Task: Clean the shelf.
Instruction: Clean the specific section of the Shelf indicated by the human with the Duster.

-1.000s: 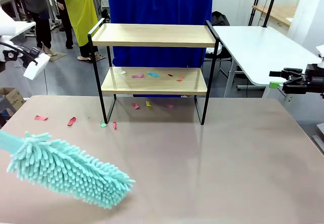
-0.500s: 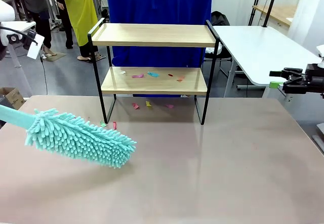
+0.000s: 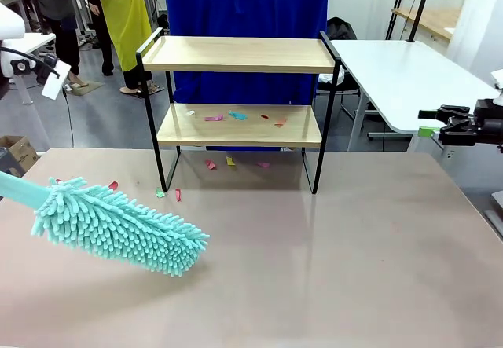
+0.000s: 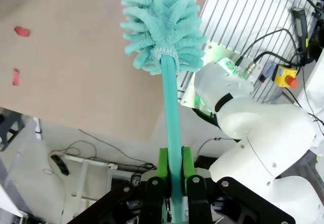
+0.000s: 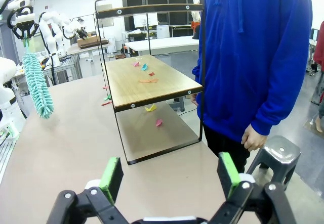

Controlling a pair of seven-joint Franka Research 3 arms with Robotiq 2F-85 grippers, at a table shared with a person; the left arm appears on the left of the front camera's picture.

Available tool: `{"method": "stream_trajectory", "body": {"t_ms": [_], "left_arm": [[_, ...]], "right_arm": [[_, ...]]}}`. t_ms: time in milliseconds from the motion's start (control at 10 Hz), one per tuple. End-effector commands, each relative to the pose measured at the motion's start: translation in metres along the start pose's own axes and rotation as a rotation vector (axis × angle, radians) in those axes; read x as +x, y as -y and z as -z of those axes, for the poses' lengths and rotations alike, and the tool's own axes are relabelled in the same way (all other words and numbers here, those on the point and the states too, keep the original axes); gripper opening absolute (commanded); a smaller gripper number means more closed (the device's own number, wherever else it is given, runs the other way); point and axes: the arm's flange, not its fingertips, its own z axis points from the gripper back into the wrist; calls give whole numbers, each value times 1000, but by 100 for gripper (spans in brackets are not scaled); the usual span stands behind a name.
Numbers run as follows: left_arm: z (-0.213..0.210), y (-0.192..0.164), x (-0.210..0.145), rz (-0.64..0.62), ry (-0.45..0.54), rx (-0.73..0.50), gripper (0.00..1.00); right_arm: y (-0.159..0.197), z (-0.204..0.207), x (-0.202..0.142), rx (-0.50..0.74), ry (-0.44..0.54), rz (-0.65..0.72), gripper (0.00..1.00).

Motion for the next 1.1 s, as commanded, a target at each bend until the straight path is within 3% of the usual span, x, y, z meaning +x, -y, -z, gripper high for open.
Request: {"method": "stream_trajectory", "body": {"t_ms": [0,1000], "left_arm": [[-3,1,-3,14,-3,2,13],[-3,1,-3,14,-3,2,13]], "right_arm": [[0,1,5,-6,-24,10,100],[0,1,5,-6,-24,10,100]]}}
